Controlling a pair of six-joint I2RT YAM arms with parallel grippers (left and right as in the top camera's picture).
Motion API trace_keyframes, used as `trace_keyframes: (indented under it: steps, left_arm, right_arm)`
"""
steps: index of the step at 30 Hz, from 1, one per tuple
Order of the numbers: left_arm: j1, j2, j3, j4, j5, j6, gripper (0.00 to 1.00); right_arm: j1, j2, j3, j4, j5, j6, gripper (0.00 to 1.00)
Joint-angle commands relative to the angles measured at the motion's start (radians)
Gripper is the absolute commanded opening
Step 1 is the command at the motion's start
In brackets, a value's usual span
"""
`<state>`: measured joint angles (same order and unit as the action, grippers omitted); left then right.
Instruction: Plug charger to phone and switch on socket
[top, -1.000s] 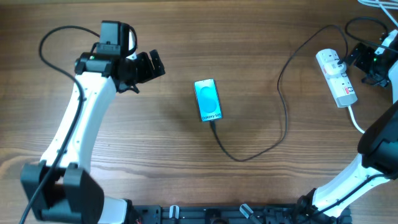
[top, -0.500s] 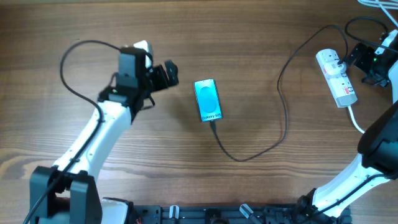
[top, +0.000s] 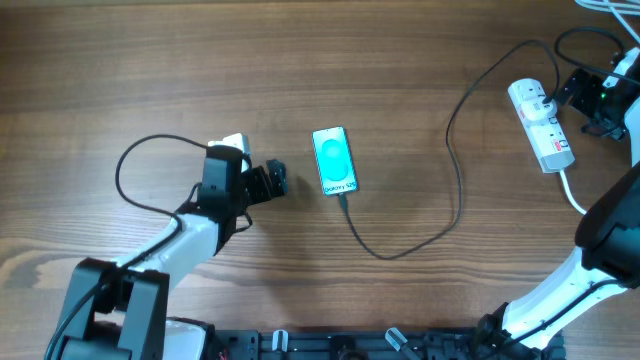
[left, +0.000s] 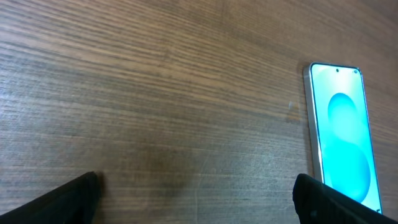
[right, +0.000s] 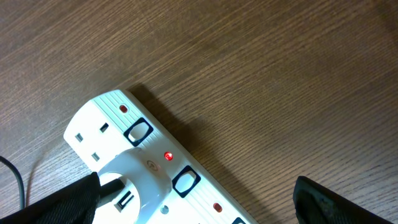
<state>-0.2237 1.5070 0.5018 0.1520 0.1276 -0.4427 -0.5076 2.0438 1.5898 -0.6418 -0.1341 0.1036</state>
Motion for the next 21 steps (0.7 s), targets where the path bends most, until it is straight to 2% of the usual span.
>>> trace_keyframes:
  steps: [1,5,10,13,21]
  left_arm:
    - [-0.004,-0.042,-0.071,0.016,-0.031,-0.036,1.00]
    - [0.002,-0.110,-0.191,0.138,-0.061,-0.040,1.00]
    - [0.047,-0.211,-0.347,0.298,-0.058,-0.107,1.00]
    - [0.078,-0.261,-0.418,0.331,-0.058,-0.142,1.00]
    - [0.087,-0.344,-0.482,0.315,-0.058,-0.142,1.00]
  right_arm:
    - [-0.001,-0.019,0.003,0.002,0.003,0.003,1.00]
    - [-0.001,-0.019,0.003,0.002,0.003,0.003,1.00]
    - [-0.001,-0.019,0.003,0.002,0.003,0.003,1.00]
    - [-0.001,-0.019,0.003,0.002,0.003,0.003,1.00]
    - [-0.001,-0.019,0.003,0.002,0.003,0.003,1.00]
